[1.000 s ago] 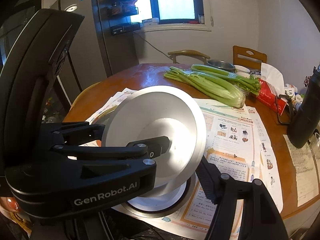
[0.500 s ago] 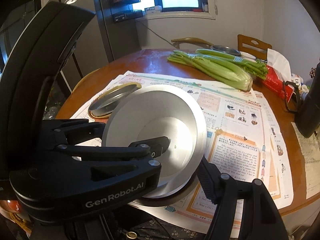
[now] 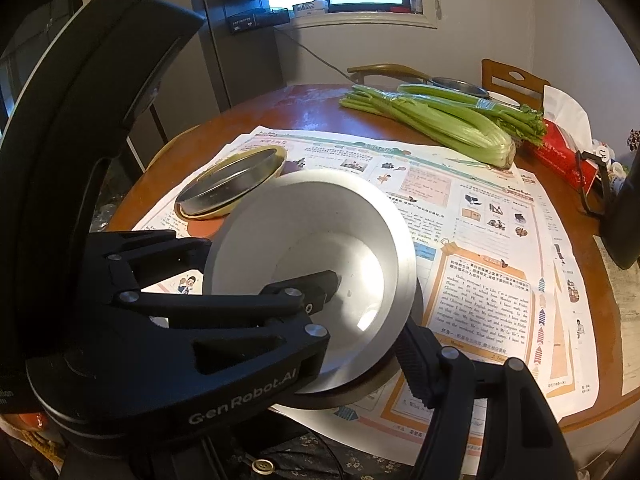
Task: Organize plates and bowls
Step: 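Lower the white bowl into the nested bowls and open the left tool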
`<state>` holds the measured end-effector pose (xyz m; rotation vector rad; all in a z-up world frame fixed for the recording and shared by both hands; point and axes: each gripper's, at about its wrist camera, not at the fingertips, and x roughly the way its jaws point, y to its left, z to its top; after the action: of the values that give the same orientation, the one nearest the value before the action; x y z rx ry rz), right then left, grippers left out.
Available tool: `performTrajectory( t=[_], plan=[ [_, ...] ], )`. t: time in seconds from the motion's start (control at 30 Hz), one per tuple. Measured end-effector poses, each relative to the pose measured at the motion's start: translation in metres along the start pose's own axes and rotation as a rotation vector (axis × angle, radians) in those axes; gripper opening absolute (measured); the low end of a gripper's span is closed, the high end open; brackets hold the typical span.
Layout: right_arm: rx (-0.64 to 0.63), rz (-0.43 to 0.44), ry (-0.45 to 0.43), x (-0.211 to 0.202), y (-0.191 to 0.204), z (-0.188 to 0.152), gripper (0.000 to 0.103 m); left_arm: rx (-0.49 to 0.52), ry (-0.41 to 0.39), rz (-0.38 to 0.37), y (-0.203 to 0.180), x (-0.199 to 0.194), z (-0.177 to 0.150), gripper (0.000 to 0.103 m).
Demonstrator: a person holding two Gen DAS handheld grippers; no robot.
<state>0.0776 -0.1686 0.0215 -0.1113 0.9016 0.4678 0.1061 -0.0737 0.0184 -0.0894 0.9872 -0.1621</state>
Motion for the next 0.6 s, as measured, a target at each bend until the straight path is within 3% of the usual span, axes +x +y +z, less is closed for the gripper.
performTrajectory(
  t=[0.6],
  plan=[
    [0.015, -0.002, 0.007, 0.0047, -0.0080, 0.0002, 0.070, 0.005, -0.008, 0.030, 0.0010, -0.0003, -0.0002, 0.052]
  ],
)
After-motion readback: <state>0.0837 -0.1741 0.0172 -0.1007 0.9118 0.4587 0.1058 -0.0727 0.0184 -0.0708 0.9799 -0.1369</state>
